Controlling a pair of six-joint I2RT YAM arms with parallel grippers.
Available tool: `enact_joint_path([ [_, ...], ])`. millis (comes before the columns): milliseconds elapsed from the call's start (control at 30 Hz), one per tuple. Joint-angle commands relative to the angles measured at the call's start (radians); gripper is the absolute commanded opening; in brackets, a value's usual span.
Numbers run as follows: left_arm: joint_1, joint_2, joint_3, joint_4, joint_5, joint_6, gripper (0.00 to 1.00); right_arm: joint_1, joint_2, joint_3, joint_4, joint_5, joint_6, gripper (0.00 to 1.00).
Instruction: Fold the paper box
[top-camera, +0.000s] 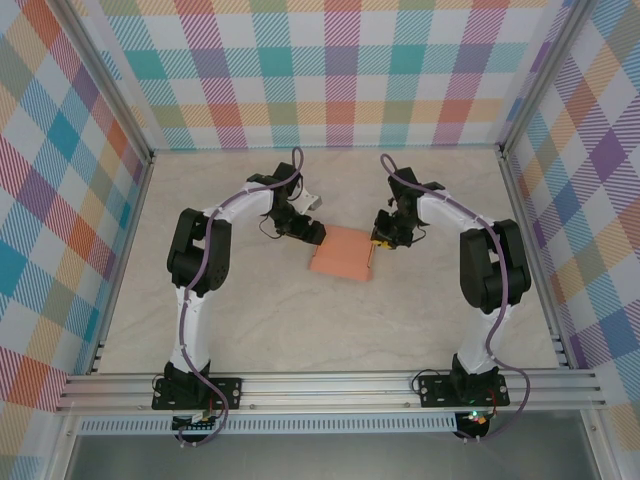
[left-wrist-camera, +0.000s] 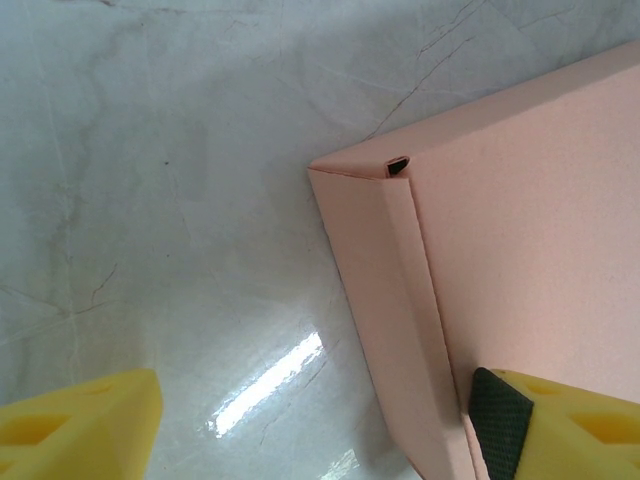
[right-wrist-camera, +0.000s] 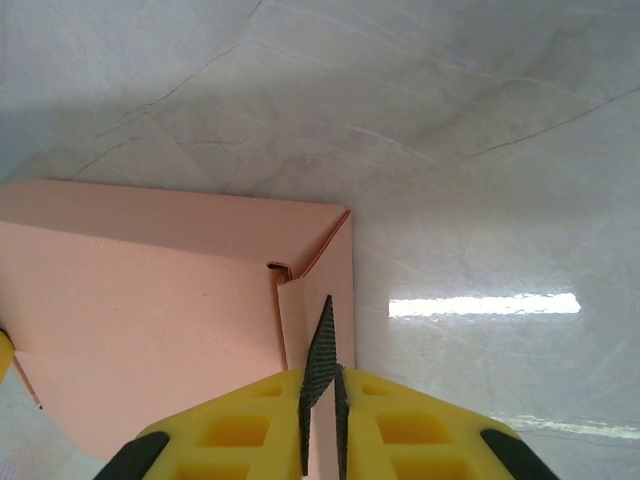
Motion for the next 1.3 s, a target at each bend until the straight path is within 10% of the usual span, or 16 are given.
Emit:
enact_joint_path([
  [0, 0.003, 0.039, 0.012, -0.036, -0.05, -0.008, 0.81, 0.004, 0.021, -0.017, 0.0, 0.007, 0.0, 0.14],
  [800, 0.003, 0.046, -0.004, -0.04, -0.073, -0.031, 0.81, -0.023, -0.083, -0.172, 0.159, -0.009, 0.024, 0.0],
  [1267, 0.003, 0.055, -0.001, -0.042, -0.071, -0.038, 0.82, -0.036, -0.138, -0.185, 0.236, -0.155, 0.042, 0.24],
])
